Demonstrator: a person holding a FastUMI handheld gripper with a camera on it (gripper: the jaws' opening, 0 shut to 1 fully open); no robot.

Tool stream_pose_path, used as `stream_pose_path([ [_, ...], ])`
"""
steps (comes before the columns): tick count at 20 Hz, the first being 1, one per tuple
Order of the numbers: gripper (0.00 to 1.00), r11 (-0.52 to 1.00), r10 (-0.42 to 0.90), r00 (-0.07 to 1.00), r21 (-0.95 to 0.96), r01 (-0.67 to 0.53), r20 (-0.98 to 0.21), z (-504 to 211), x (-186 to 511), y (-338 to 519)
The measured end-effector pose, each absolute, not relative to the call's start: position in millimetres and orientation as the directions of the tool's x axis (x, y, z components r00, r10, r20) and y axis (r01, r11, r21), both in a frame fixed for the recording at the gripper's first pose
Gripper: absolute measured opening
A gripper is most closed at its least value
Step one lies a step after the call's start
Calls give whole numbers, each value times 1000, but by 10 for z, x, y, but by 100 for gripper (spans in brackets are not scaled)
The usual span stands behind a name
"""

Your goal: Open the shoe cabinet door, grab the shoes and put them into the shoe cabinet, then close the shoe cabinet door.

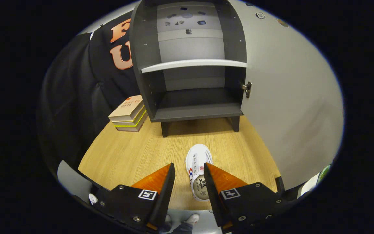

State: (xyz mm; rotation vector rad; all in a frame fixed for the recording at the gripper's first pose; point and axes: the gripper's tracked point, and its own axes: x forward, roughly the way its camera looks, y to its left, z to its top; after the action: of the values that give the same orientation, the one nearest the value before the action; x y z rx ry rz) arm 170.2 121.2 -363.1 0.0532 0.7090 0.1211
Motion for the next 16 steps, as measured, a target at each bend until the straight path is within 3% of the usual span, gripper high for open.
stream_pose_path([
  [14, 59, 979, 200, 577, 183, -87, -792, -4870, 1782, 1299],
  [16, 54, 975, 214, 571, 213, -69, -792, -4944, 1842, 1318],
])
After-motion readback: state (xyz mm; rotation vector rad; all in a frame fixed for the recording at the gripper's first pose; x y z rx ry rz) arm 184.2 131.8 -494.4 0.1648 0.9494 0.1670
